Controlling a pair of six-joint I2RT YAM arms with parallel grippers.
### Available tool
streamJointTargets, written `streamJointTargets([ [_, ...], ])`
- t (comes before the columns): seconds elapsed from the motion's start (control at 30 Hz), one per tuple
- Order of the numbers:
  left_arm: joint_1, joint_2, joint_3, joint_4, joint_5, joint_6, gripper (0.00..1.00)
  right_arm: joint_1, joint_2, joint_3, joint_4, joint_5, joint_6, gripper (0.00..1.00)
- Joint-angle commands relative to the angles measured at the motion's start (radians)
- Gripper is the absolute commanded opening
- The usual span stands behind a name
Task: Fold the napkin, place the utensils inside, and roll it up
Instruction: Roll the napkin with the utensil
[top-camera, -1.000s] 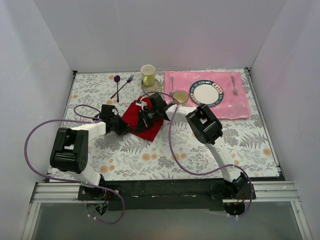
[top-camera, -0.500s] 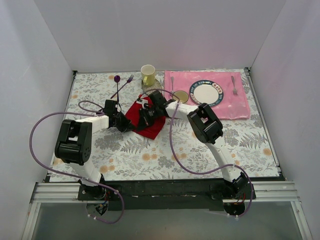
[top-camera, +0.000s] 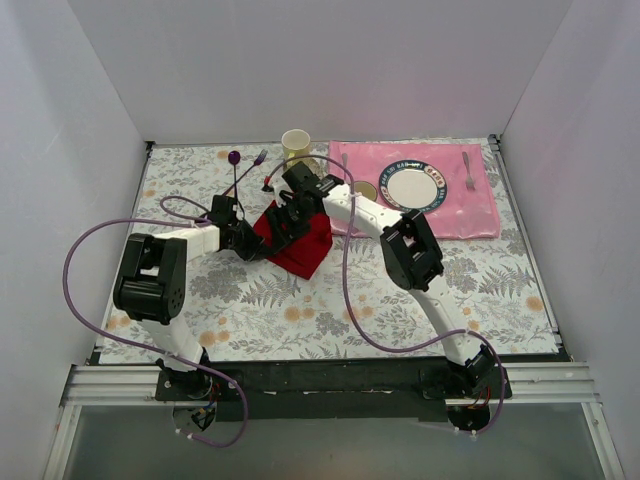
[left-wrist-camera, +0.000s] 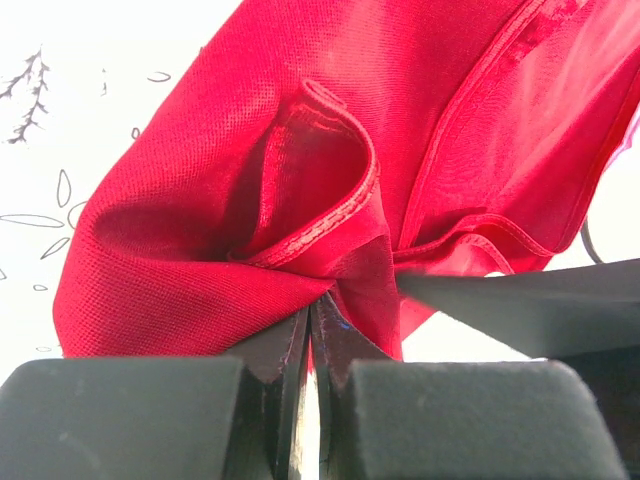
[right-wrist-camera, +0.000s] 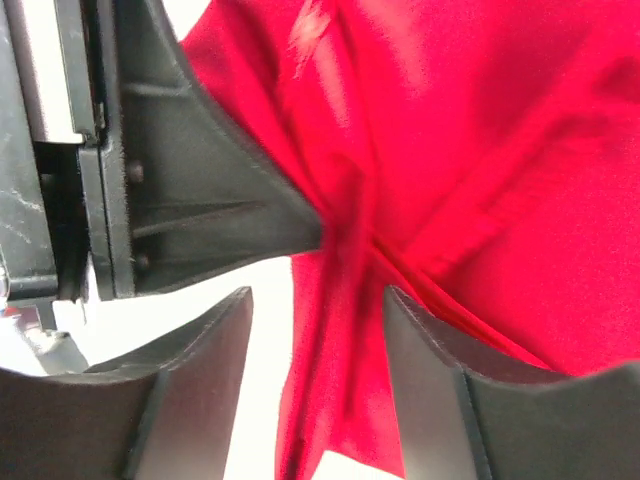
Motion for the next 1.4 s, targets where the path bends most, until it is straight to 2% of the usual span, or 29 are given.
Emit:
streamJointTargets([
  [0.0, -0.007, 0.072, -0.021, -0.087, -0.129, 0.058, 0.0, -0.013, -0.042, 0.074, -0.155, 0.188, -0.126, 0.64],
  [0.1, -0.007, 0.072, -0.02, -0.088, -0.126, 0.06, 0.0, 0.004, -0.115, 0.005, -0.143, 0.303, -0.198, 0.67],
  [0.33, -0.007, 0.083, 0.006, -0.113, -0.114, 0.074, 0.0, 0.155, -0.346, -0.302, 0.145, 0.552, -0.309, 0.7],
  [0.5, -0.007, 0.08, 0.012, -0.12, -0.109, 0.077, 0.0, 0.235, -0.407, -0.363, 0.213, 0.702, -0.364, 0.7],
  [0.6, -0.007, 0.082, 0.015, -0.123, -0.106, 0.078, 0.0, 0.265, -0.407, -0.38, 0.233, 0.66, -0.396, 0.68],
  [0.7, -0.007, 0.08, 0.017, -0.125, -0.106, 0.078, 0.0, 0.283, -0.383, -0.382, 0.235, 0.597, -0.406, 0.59],
  [0.73, -0.007, 0.08, 0.015, -0.125, -0.106, 0.078, 0.0, 0.283, -0.377, -0.382, 0.236, 0.581, -0.401, 0.51],
  [0.93, -0.007, 0.077, 0.015, -0.126, -0.106, 0.08, 0.0, 0.277, -0.335, -0.423, 0.282, 0.544, -0.379, 0.36],
  [1.37, -0.007, 0.077, 0.015, -0.131, -0.109, 0.084, 0.0, 0.222, -0.309, -0.486, 0.311, 0.546, -0.359, 0.36],
])
